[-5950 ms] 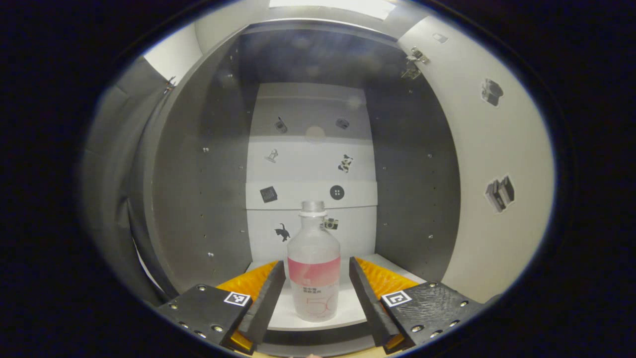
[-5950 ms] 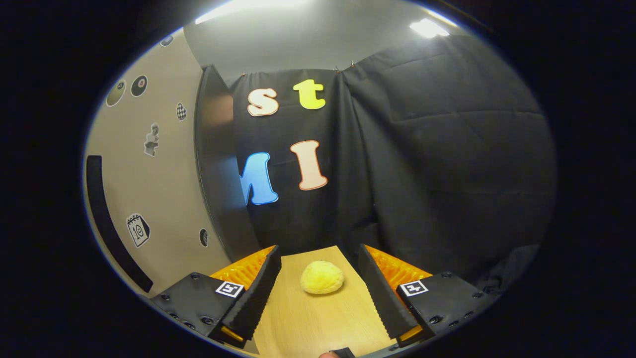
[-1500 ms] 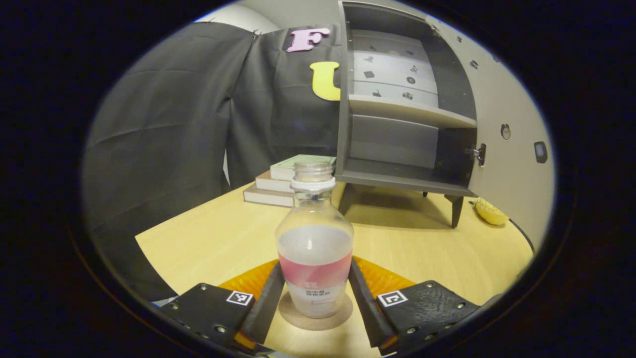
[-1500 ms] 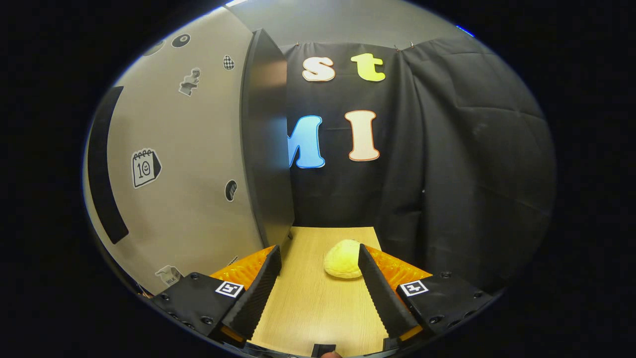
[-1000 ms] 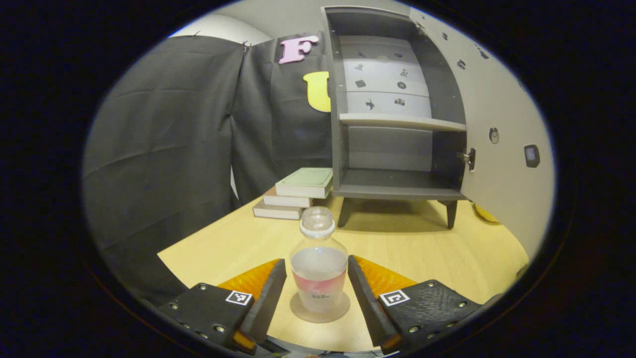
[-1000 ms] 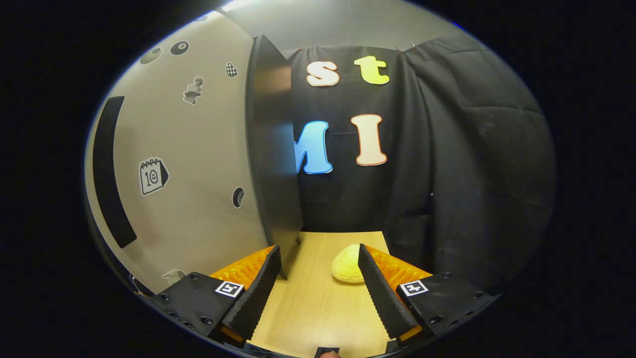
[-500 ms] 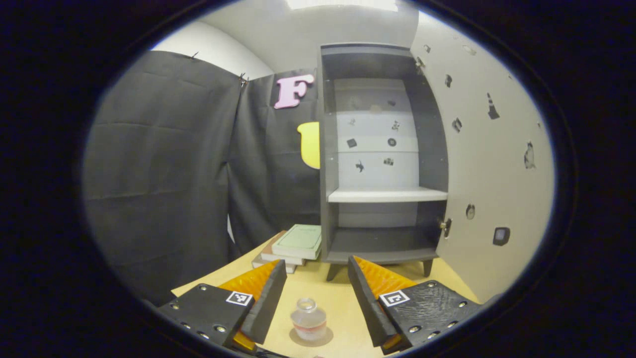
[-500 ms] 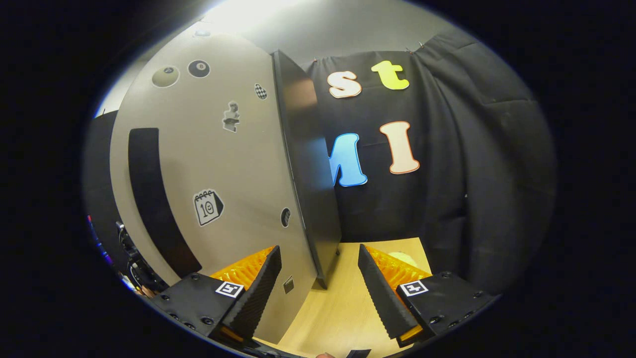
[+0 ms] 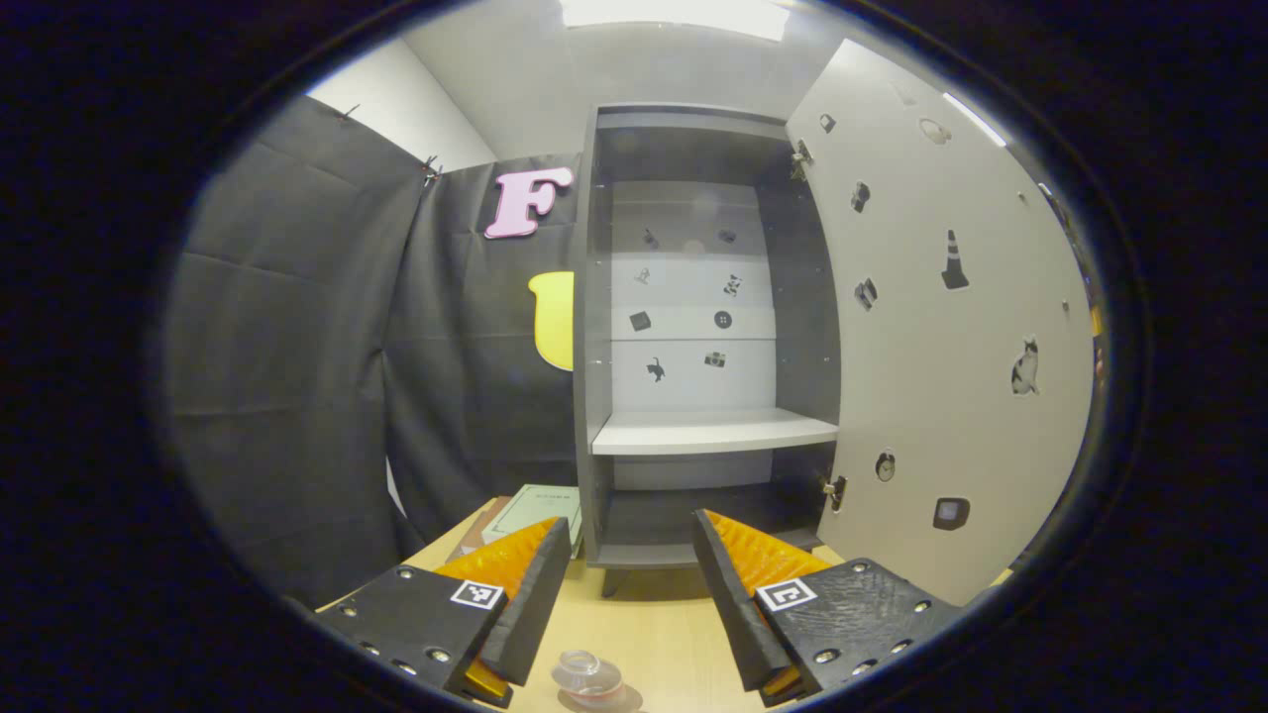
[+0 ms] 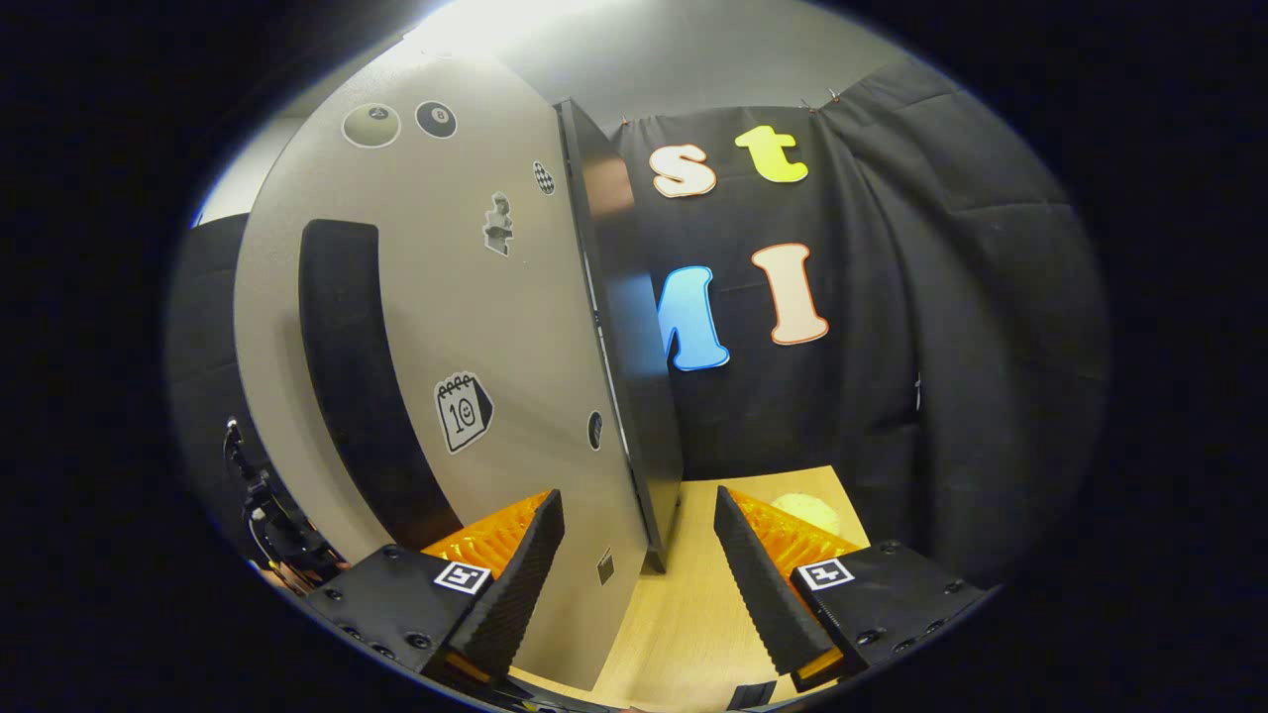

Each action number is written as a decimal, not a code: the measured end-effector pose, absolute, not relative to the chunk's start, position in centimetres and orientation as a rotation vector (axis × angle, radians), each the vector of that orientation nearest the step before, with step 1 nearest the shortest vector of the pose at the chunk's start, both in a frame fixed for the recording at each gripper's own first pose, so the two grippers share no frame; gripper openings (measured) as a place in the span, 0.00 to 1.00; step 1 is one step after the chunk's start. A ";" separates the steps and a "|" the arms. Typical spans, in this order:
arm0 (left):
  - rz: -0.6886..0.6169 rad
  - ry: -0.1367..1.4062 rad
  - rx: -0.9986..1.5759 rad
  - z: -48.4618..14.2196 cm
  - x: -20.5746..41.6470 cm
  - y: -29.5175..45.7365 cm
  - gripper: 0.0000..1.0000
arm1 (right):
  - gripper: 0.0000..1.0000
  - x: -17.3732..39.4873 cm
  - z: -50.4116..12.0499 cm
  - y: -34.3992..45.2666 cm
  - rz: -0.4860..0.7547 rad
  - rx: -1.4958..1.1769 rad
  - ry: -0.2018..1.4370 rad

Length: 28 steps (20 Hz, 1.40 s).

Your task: Open the cabinet door with the right hand, grasp the bottle in the cabinet with the left hand and place it on the coaster, then close the cabinet door with the right hand.

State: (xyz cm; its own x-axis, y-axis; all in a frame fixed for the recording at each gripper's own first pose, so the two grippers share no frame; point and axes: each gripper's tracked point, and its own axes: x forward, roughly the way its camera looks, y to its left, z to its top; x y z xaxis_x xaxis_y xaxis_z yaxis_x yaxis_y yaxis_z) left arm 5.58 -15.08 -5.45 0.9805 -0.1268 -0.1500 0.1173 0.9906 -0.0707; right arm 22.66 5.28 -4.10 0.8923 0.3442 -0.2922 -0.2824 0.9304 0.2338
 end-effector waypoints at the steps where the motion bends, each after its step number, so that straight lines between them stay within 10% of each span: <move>1: -0.133 0.148 -0.065 -5.3 5.9 -14.7 0.75 | 0.96 22.6 -4.1 5.5 0.316 0.184 0.343; 28: -0.162 0.132 -0.094 -5.3 9.0 -0.8 0.75 | 0.97 24.7 -3.7 26.0 0.413 0.159 0.298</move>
